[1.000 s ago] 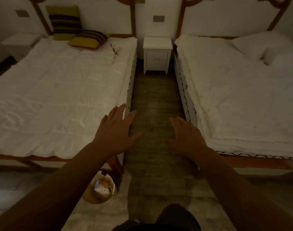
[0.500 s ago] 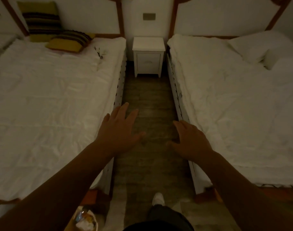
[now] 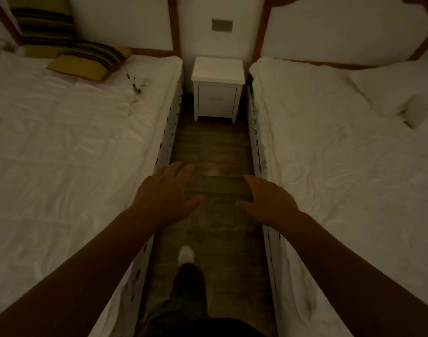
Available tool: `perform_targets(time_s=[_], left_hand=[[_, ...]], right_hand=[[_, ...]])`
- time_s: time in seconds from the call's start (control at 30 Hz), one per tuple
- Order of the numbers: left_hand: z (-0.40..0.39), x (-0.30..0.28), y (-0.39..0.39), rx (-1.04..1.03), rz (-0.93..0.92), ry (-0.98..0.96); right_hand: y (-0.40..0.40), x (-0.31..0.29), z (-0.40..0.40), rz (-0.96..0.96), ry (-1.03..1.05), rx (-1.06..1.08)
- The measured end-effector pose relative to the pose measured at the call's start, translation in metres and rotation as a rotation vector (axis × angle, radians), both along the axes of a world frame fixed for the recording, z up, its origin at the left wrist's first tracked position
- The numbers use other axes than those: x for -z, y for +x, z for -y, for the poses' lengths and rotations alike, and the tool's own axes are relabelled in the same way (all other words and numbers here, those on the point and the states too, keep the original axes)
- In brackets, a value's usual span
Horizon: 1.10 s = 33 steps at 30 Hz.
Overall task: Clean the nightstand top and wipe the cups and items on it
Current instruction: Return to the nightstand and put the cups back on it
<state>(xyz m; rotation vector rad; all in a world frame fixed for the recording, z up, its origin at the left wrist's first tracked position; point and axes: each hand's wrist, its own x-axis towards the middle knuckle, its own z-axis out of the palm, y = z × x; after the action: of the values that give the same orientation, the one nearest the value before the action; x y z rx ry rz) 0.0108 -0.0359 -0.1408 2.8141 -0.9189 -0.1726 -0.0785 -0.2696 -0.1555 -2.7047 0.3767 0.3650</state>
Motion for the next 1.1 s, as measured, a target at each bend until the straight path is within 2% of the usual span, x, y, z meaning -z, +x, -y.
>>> perform_targets(time_s=[0.13, 0.27, 0.3, 0.63, 0.87, 1.1], left_hand=[[0.027, 0.013, 0.088, 0.039, -0.009, 0.007], [0.048, 0.006, 0.169, 0.060, -0.039, -0.004], [0.061, 0.000, 0.209, 0.071, -0.034, 0.007], [0.136, 0.003, 0.349, 0.101, -0.037, 0.028], [0.219, 0.020, 0.458, 0.042, -0.080, 0.029], [0.275, 0.014, 0.557, -0.043, -0.087, 0.064]], right_hand=[[0.076, 0.009, 0.023, -0.009, -0.024, 0.016], [0.145, 0.003, 0.038, -0.049, -0.006, 0.079], [0.183, -0.001, 0.050, -0.035, 0.003, 0.094], [0.317, 0.012, 0.117, -0.045, 0.003, 0.093], [0.447, 0.034, 0.204, -0.101, 0.030, -0.010], [0.573, 0.022, 0.276, -0.099, -0.023, -0.100]])
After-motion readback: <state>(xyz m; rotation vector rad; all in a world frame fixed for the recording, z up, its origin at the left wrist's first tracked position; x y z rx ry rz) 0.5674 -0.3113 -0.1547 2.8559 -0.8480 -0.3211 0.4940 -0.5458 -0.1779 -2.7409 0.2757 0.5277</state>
